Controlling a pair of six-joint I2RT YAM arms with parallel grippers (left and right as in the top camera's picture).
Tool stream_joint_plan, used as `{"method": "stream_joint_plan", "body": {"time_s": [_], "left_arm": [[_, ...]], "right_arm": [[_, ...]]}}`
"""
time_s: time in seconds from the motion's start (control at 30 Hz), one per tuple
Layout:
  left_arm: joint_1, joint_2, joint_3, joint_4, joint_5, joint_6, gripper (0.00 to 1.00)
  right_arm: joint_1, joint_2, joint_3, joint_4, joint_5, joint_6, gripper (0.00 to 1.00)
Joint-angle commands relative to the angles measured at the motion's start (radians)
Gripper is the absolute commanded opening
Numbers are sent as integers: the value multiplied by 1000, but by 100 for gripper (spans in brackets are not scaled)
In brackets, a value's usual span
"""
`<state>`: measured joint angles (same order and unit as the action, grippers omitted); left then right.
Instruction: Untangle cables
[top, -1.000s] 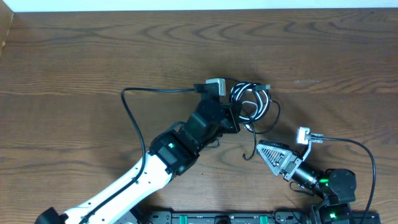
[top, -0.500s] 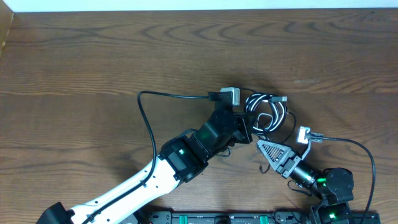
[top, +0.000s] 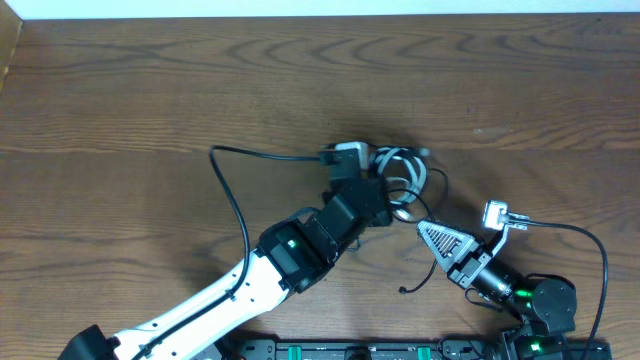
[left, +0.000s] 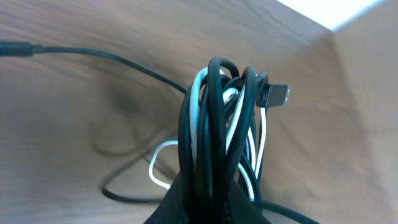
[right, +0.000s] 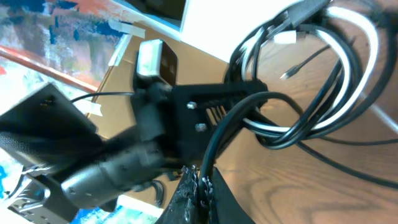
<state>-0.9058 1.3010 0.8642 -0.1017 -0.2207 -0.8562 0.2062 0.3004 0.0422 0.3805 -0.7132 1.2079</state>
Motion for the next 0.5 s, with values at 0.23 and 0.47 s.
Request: {"method": "stream_joint_plan", "body": {"time_s": [0.23, 0.47], "left_arm": [[52, -5, 11, -118, -222, 12, 8], [130, 16, 11, -160, -274, 13, 8]], "right_arm": [[-62, 18, 361, -330, 124, -418, 1], [-93, 39, 555, -524, 332, -619, 1]]}}
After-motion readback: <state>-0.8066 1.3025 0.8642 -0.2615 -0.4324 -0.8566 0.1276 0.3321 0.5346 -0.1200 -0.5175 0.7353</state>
